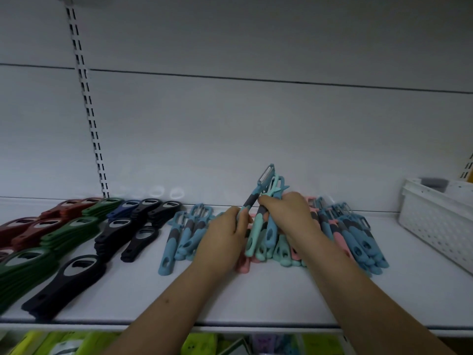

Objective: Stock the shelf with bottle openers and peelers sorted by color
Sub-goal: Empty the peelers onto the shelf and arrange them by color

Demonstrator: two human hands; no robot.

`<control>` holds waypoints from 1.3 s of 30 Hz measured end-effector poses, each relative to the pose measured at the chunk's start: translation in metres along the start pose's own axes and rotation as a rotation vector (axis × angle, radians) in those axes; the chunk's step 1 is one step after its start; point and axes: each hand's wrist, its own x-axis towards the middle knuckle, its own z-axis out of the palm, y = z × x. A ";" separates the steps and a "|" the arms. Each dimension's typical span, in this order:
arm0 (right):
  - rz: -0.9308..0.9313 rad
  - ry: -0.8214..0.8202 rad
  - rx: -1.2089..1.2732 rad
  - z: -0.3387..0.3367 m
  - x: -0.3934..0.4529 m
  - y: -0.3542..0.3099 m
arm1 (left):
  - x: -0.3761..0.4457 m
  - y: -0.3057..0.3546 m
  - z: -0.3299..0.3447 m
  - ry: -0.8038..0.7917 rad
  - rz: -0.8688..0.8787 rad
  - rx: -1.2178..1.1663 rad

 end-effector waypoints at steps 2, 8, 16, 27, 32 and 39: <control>-0.023 0.019 -0.041 0.000 -0.001 -0.005 | -0.001 0.001 -0.001 0.042 0.020 0.045; -0.112 0.020 -0.214 0.000 -0.003 -0.018 | 0.001 0.003 -0.001 0.053 -0.113 -0.361; -0.239 -0.043 -0.287 0.002 -0.008 -0.019 | -0.002 0.009 -0.006 0.066 -0.061 -0.378; -0.398 -0.040 -0.234 -0.002 -0.016 -0.014 | 0.005 0.007 -0.010 0.198 -0.041 -0.446; -0.062 -0.313 0.232 -0.011 -0.008 -0.034 | 0.005 0.006 -0.008 0.143 -0.030 -0.415; -0.029 -0.352 0.411 -0.007 0.002 -0.032 | 0.002 0.009 -0.006 0.159 0.008 -0.408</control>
